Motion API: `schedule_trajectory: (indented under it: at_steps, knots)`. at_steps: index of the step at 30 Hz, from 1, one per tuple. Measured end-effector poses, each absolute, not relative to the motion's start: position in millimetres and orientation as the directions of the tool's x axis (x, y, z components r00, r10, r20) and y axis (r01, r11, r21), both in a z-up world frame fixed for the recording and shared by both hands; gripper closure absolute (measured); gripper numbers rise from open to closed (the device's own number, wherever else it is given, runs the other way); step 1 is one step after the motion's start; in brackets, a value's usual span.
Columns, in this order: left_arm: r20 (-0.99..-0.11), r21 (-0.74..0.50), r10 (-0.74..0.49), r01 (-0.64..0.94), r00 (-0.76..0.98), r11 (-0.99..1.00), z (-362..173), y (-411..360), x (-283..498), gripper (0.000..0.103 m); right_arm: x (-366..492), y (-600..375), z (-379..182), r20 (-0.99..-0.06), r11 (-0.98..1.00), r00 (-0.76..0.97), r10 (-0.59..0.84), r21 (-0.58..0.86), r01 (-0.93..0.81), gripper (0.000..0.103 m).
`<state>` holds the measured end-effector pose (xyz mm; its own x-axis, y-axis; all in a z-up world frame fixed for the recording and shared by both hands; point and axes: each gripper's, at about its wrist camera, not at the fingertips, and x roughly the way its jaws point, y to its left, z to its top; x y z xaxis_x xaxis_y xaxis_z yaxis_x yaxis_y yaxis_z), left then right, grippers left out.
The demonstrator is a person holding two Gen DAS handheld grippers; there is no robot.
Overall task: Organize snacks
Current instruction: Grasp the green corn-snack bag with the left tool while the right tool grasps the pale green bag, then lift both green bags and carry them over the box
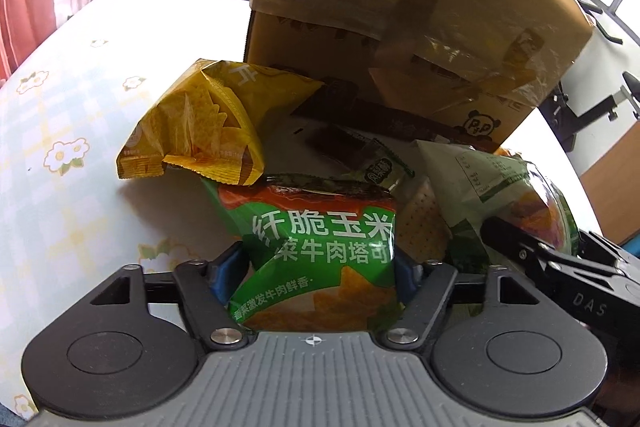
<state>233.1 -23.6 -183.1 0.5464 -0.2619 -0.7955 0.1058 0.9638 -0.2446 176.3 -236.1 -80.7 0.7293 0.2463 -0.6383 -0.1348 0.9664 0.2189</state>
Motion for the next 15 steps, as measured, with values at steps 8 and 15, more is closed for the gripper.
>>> schedule_trajectory:
  at_steps: [8,15]
  knots:
    - [-0.762,-0.232,-0.296,0.184,0.575,0.955,-168,-27,220,0.030,170,-243,-75,-0.618,0.960,0.743,0.256,0.253,-0.120,0.021]
    - [-0.734,-0.248,-0.359,0.264,0.576,0.932,-159,-35,213,0.030,155,-256,-67,-0.606,0.960,0.759,0.240,0.262,-0.095,0.022]
